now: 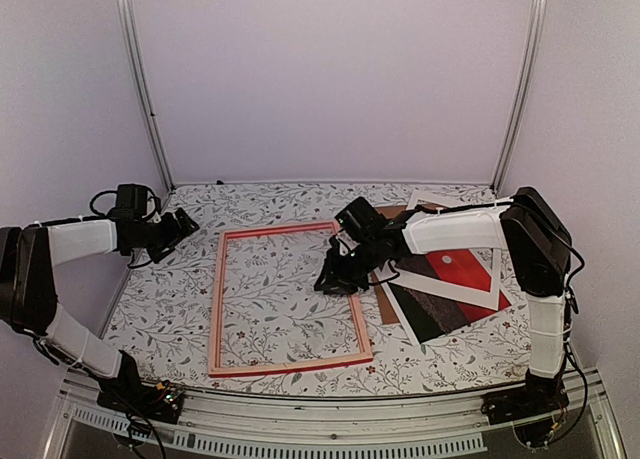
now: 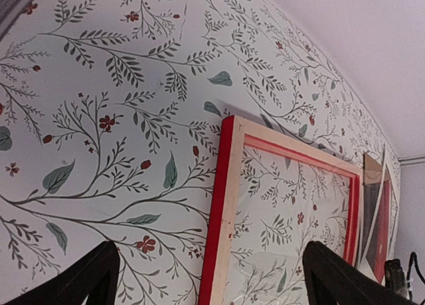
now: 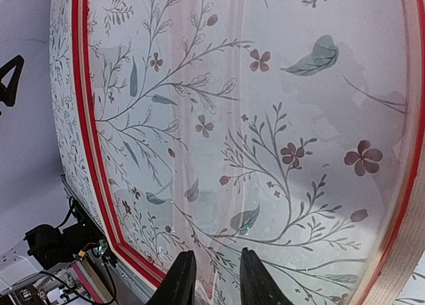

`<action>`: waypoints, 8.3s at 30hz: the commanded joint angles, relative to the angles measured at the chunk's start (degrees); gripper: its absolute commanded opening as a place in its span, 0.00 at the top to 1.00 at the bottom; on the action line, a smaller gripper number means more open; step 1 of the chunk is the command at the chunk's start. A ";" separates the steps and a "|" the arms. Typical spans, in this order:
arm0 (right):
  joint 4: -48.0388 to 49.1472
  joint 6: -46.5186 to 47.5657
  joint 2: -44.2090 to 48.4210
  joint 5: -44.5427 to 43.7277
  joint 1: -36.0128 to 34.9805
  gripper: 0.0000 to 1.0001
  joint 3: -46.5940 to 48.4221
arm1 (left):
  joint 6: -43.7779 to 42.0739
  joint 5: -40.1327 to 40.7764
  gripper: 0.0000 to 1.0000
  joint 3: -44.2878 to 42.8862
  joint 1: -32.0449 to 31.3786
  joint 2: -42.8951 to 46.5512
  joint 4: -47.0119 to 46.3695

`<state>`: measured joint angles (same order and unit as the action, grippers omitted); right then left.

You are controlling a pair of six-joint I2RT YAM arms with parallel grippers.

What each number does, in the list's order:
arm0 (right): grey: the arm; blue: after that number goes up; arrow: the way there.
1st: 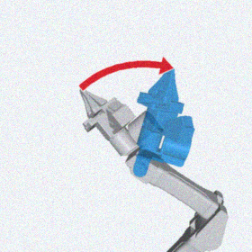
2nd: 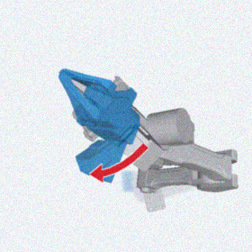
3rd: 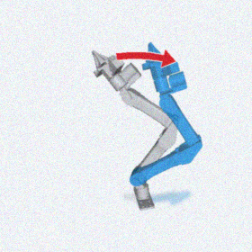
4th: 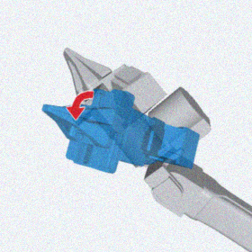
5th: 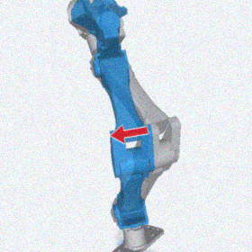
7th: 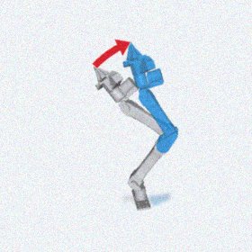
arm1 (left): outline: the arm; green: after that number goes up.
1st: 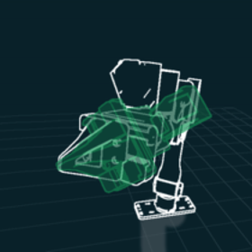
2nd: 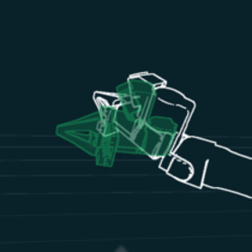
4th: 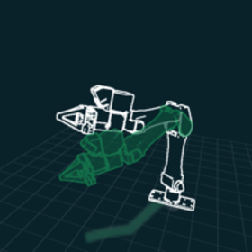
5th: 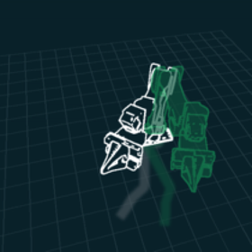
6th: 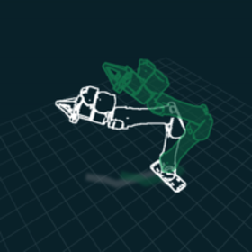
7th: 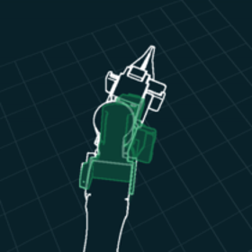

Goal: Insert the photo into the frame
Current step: Place the glass panel at the frame body, then frame the body at the center of the board, then adjust the glass panel in the frame body.

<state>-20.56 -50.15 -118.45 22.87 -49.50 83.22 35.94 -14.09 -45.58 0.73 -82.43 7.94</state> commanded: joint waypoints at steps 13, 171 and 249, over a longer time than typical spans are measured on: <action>-2.28 0.74 -0.11 -2.08 -0.61 0.59 1.86 | -1.20 0.64 0.02 -0.14 -0.57 0.55 -0.34; -12.01 17.54 -8.80 -26.16 10.73 0.46 21.22 | -7.29 22.58 0.04 -4.55 -23.82 -12.26 5.37; -15.91 18.11 11.28 -26.26 0.13 0.38 -4.54 | -6.50 20.85 0.02 -5.14 -23.66 -10.20 7.64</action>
<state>-32.23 -28.01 -111.20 -2.04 -46.61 83.44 28.99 7.92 -49.74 -22.46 -94.85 14.70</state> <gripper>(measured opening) 0.622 0.982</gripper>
